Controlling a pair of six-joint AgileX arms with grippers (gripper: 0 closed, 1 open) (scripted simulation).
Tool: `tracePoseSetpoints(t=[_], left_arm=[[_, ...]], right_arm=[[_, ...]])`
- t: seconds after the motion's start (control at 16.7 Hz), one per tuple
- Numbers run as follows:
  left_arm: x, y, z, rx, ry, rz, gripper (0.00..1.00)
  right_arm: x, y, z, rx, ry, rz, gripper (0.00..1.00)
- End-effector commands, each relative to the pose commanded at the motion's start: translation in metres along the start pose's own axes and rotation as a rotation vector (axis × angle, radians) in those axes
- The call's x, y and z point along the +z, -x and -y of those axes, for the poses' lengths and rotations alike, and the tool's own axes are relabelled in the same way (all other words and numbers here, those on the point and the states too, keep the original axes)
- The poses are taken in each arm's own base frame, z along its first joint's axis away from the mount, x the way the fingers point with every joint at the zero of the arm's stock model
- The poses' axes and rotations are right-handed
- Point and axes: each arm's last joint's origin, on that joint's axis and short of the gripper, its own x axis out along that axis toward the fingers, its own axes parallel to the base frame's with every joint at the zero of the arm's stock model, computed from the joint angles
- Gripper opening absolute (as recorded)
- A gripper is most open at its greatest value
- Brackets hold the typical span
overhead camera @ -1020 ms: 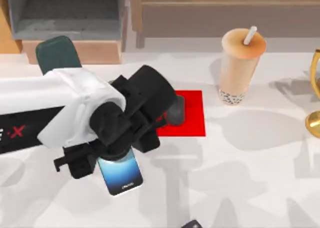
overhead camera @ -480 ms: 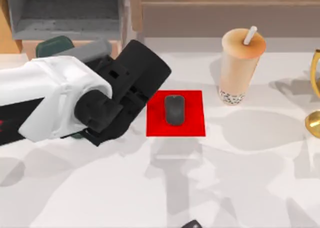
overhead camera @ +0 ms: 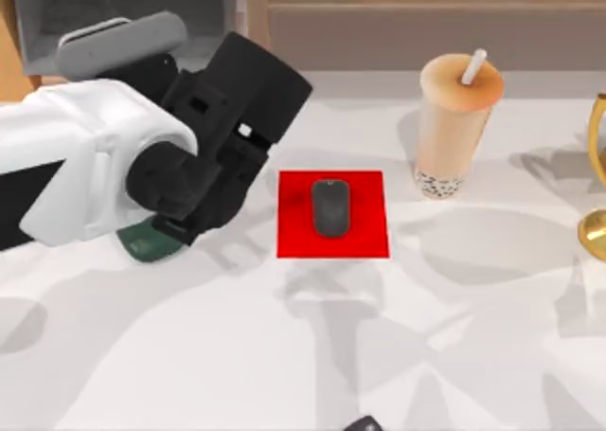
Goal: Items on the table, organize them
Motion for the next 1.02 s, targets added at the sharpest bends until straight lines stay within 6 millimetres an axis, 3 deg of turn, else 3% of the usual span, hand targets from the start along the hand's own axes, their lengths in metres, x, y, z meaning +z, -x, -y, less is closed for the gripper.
tracePoseSetpoints(t=[0.66, 0.78, 1.02], left_arm=[[0.006, 0.01, -0.005, -0.07, 0.026, 0.031, 0.0], [0.007, 0.0, -0.006, -0.061, 0.028, 0.04, 0.0], [0.001, -0.039, -0.003, -0.005, 0.004, 0.015, 0.0]], right_arm=[[0.0, 0.0, 0.0, 0.0, 0.0, 0.0, 1.0], [0.0, 0.0, 0.0, 0.0, 0.0, 0.0, 1.0], [0.0, 0.0, 0.0, 0.0, 0.0, 0.0, 1.0]])
